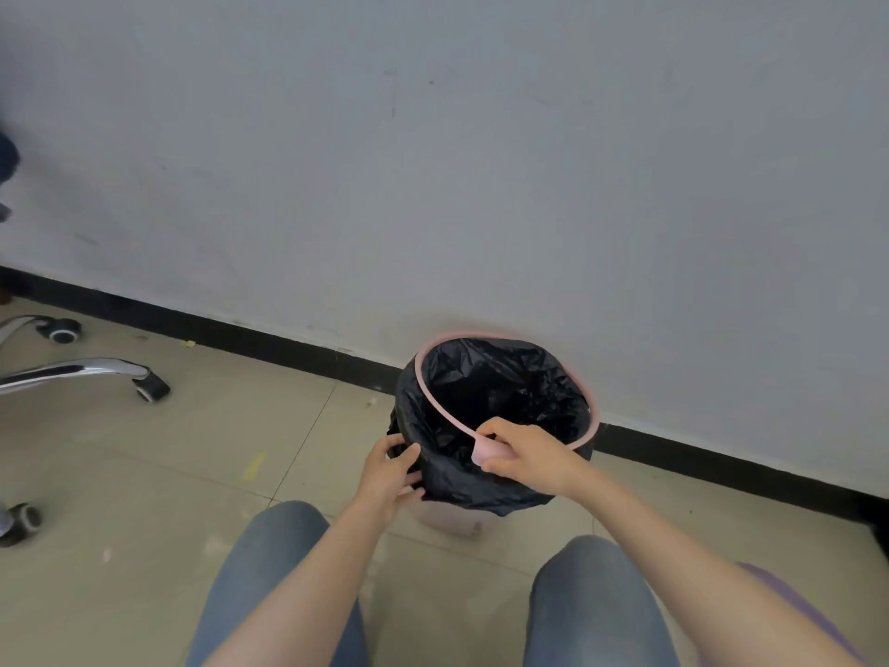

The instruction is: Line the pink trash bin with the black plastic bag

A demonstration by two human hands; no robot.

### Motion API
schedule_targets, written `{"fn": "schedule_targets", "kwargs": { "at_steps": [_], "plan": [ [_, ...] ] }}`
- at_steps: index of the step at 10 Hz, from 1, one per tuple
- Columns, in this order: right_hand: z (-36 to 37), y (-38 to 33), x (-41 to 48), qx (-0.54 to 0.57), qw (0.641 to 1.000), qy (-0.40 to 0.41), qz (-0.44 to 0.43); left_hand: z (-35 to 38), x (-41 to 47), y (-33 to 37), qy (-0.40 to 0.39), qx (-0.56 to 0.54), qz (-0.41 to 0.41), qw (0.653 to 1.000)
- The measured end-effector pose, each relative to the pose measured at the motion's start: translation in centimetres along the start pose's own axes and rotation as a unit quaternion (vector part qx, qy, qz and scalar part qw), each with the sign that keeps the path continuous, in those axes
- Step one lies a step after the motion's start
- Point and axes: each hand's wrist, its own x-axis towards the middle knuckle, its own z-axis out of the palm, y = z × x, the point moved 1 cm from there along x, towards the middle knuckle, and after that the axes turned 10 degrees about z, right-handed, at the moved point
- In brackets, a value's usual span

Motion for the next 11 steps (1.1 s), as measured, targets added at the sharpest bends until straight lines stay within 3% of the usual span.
{"fn": "schedule_targets", "kwargs": {
  "at_steps": [1, 2, 3, 4, 5, 6, 7, 8, 9, 10, 11],
  "plan": [
    [0.3, 0.6, 0.9, -0.042, 0.999, 0.03, 0.01, 0.6, 0.9, 0.2, -0.004, 0.155, 0.079, 0.985],
    [1.3, 1.2, 0.7, -0.07, 0.995, 0.061, 0.02, 0.2, 0.6, -0.7, -0.053, 0.325, 0.235, 0.915],
    [2.4, 2.0, 0.7, -0.087, 0.994, 0.071, 0.015, 0.0, 0.1, -2.1, -0.116, 0.568, 0.306, 0.755],
    [3.4, 2.5, 1.0, -0.096, 0.994, 0.047, 0.02, -0.1, -0.3, -2.8, -0.146, 0.627, 0.304, 0.703],
    [4.3, 2.7, 1.4, -0.103, 0.994, 0.029, 0.02, -0.4, 0.4, -3.0, -0.159, 0.575, 0.328, 0.733],
    [4.8, 2.9, 1.3, -0.108, 0.994, 0.021, 0.02, -0.2, -0.1, -2.8, -0.161, 0.427, 0.371, 0.809],
    [5.4, 3.4, 1.4, -0.122, 0.992, 0.037, -0.002, -0.3, -0.4, -3.5, -0.184, 0.457, 0.37, 0.787],
    [5.9, 3.9, 1.4, -0.143, 0.988, 0.061, -0.017, -0.9, 0.0, -4.5, -0.142, 0.582, 0.408, 0.689],
    [6.1, 4.1, 1.8, -0.142, 0.985, 0.092, -0.041, -0.5, 0.3, -5.3, -0.115, 0.686, 0.451, 0.559],
    [5.7, 3.5, 2.3, -0.145, 0.985, 0.087, -0.023, 0.1, 0.7, -4.9, -0.105, 0.706, 0.471, 0.518],
    [5.0, 2.5, 3.0, -0.177, 0.98, 0.087, -0.008, 0.8, 1.1, -4.9, -0.082, 0.7, 0.474, 0.528]
  ]
}}
